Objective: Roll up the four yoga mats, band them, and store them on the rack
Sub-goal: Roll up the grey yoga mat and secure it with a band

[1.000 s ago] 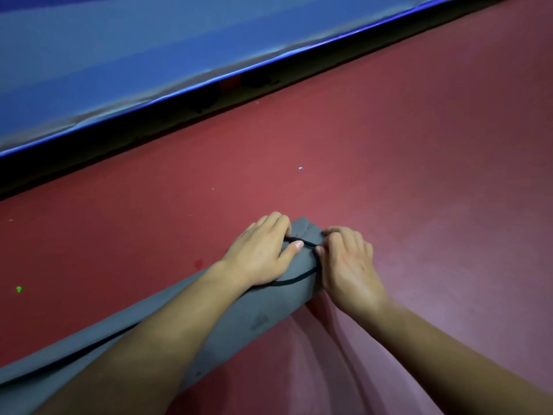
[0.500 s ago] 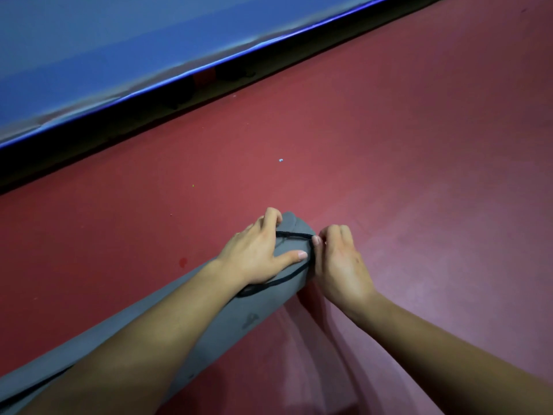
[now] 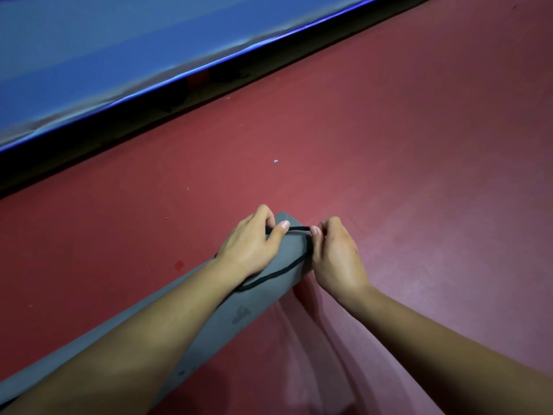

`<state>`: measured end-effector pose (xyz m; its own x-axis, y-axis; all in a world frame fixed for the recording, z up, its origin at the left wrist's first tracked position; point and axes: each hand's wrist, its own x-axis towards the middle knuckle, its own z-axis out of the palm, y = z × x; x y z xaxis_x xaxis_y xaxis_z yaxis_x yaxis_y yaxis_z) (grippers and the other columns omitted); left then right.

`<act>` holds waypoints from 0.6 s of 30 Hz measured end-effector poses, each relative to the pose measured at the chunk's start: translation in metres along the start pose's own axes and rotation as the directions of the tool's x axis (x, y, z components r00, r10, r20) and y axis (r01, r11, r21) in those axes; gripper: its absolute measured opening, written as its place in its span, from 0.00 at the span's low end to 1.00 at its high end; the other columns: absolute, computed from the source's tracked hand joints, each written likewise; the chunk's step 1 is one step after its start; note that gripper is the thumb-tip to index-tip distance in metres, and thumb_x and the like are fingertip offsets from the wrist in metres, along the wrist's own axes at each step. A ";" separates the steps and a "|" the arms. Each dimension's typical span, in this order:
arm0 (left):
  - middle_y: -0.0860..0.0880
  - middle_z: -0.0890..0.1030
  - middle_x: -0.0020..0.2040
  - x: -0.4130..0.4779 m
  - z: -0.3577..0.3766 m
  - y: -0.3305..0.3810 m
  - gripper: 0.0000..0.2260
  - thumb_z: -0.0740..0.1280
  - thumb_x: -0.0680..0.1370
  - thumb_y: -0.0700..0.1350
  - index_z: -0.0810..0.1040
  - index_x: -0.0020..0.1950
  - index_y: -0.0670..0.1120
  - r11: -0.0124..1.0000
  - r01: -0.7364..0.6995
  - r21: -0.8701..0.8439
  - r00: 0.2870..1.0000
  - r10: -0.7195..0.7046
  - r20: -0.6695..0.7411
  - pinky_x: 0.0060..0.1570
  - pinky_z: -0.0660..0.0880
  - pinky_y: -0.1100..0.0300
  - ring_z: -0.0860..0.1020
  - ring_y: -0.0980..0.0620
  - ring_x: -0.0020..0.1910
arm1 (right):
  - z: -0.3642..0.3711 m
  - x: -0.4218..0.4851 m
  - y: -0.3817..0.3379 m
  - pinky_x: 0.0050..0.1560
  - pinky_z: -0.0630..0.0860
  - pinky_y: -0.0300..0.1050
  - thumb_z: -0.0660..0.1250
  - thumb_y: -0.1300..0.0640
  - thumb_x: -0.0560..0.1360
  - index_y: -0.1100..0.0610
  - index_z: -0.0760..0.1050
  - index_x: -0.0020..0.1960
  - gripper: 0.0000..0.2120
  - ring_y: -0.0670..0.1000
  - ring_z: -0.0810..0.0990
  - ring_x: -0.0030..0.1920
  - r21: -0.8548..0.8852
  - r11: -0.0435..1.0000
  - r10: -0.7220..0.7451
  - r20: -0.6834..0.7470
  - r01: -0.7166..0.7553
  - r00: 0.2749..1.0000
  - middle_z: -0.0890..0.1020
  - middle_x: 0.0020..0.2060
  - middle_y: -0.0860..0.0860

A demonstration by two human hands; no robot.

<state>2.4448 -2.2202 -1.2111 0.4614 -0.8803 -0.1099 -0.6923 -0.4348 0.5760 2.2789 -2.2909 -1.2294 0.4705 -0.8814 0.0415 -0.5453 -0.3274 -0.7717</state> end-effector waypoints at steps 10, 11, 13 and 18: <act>0.50 0.72 0.41 0.006 0.008 0.010 0.21 0.55 0.83 0.61 0.63 0.36 0.49 0.997 0.049 0.063 0.996 -0.044 -0.078 0.45 0.68 0.50 0.72 0.45 0.44 | 0.016 -0.015 0.002 0.40 0.71 0.40 0.61 0.45 0.83 0.49 0.69 0.51 0.09 0.43 0.78 0.41 0.237 0.962 0.144 -0.005 -0.139 0.990 0.80 0.40 0.46; 0.51 0.71 0.38 0.009 0.007 0.010 0.22 0.56 0.83 0.61 0.64 0.35 0.48 0.997 0.081 0.011 0.994 -0.079 -0.080 0.42 0.65 0.51 0.71 0.46 0.41 | 0.017 -0.016 0.003 0.40 0.71 0.40 0.63 0.45 0.83 0.49 0.69 0.50 0.08 0.44 0.78 0.40 0.236 0.962 0.141 -0.008 -0.135 0.990 0.80 0.39 0.46; 0.50 0.70 0.34 0.012 0.004 0.012 0.25 0.57 0.82 0.62 0.63 0.33 0.46 0.990 0.130 -0.053 0.988 -0.134 -0.079 0.38 0.62 0.51 0.69 0.47 0.36 | 0.017 -0.016 0.005 0.38 0.69 0.40 0.63 0.47 0.83 0.48 0.68 0.47 0.09 0.46 0.76 0.38 0.234 0.963 0.144 -0.031 -0.132 0.989 0.78 0.37 0.47; 0.48 0.72 0.46 0.014 0.005 0.020 0.27 0.53 0.77 0.71 0.65 0.33 0.49 0.994 0.044 0.098 0.998 -0.047 0.033 0.53 0.72 0.47 0.73 0.43 0.51 | 0.016 -0.017 0.012 0.36 0.64 0.38 0.59 0.47 0.84 0.51 0.65 0.42 0.14 0.49 0.72 0.39 0.241 0.948 0.241 -0.115 -0.208 0.964 0.75 0.39 0.50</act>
<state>2.4348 -2.2422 -1.2050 0.4749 -0.8647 -0.1637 -0.7226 -0.4893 0.4882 2.2752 -2.2742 -1.2494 0.2425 -0.9674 -0.0734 -0.4475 -0.0444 -0.8932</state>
